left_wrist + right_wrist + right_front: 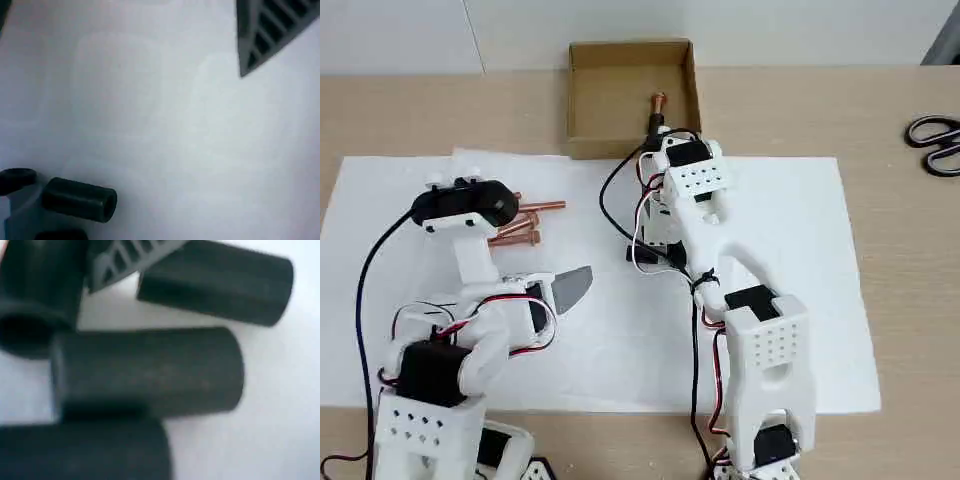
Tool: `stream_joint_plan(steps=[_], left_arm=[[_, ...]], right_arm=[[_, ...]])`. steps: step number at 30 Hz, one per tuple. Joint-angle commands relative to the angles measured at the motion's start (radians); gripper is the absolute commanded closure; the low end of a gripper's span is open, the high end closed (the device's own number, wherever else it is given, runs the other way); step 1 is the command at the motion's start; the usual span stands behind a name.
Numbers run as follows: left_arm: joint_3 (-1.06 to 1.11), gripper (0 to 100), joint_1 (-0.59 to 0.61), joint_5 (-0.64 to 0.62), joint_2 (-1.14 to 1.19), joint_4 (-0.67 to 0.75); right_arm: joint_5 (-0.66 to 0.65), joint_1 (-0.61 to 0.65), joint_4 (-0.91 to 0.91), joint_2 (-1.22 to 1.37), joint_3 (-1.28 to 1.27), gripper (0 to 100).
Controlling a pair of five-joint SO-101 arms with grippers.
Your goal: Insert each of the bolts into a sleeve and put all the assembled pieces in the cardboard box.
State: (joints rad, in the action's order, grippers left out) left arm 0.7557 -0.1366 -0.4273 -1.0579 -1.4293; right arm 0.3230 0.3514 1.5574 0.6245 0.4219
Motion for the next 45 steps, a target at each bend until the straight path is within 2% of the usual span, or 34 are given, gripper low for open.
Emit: stream_joint_plan(steps=[1,4,8,14,24,26,30,31,40,45], left_arm=[[-0.007,70,-0.002,0.005,-0.003,-0.003],[-0.007,70,-0.002,0.006,-0.003,-0.003],[-0.007,70,-0.002,0.006,-0.003,-0.003],[-0.012,70,-0.002,0.006,-0.003,-0.003],[-0.012,70,-0.002,0.008,-0.003,-0.003],[-0.012,70,-0.002,0.008,-0.003,-0.003],[-0.012,70,-0.002,0.008,-0.003,-0.003],[-0.012,70,-0.002,0.008,-0.003,-0.003],[-0.012,70,-0.002,0.008,-0.003,-0.003],[-0.012,70,-0.002,0.008,-0.003,-0.003]], right_arm=[[0.006,-0.002,-0.007,-0.002,0.0,88.0],[0.005,0.001,0.005,0.001,-0.003,90.6],[0.005,-0.001,0.024,-0.005,-0.002,99.5],[0.005,-0.002,0.068,-0.012,0.015,99.5],[0.005,-0.088,0.111,-0.148,0.04,99.5],[-0.032,-0.09,0.111,-0.14,0.04,99.5],[-0.275,-0.09,0.111,-0.082,0.038,99.5],[-0.299,-0.087,0.111,-0.062,0.038,99.5],[-0.305,-0.091,0.111,0.022,0.038,99.2],[-0.307,-0.087,0.111,0.018,0.038,90.1]])
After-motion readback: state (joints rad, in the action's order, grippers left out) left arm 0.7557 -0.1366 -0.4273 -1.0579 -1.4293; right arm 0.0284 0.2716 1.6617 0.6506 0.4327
